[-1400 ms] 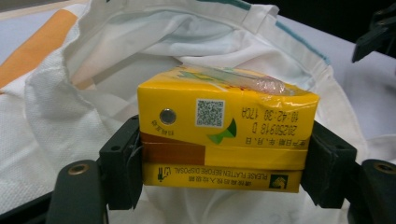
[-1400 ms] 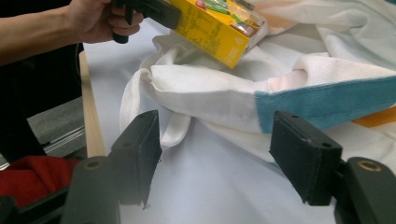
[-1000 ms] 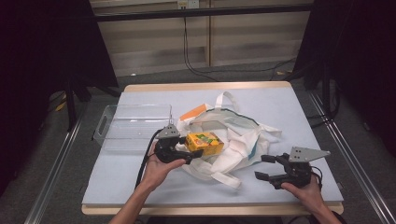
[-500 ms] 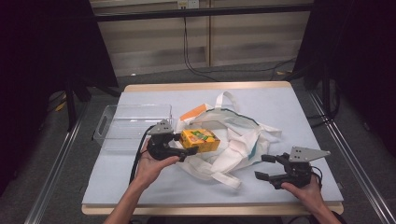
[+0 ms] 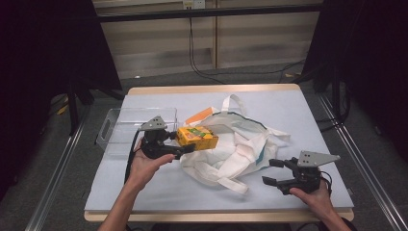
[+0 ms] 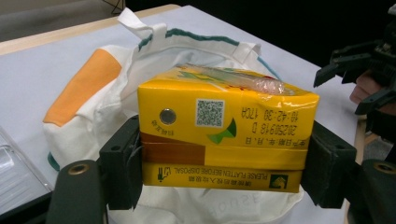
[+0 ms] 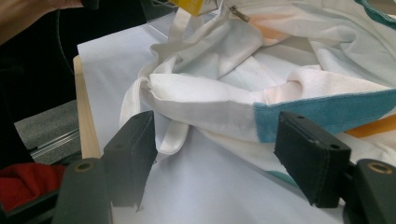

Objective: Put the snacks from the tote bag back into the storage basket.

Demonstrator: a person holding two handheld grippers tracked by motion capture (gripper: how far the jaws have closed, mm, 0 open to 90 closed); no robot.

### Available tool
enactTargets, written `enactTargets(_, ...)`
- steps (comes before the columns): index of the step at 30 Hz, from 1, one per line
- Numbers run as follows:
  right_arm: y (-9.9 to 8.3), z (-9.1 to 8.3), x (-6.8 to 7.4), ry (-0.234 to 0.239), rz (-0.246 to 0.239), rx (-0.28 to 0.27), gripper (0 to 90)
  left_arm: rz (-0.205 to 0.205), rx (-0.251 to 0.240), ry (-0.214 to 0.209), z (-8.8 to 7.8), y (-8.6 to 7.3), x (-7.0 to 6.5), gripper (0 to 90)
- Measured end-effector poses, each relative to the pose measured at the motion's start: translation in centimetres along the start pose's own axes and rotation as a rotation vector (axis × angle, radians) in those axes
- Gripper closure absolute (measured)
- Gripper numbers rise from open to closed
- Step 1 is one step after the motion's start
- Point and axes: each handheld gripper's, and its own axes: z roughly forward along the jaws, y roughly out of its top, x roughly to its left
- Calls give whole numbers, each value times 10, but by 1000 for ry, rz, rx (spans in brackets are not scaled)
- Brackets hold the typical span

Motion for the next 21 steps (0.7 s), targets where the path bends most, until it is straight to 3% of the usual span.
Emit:
enactTargets(9,0,-1,1,0,1,1,287,-34,36,30,-7,14,9,277)
enactTargets(21,0,-1,1,7,-1,5,287,-74,47,61,-23,26,25,277)
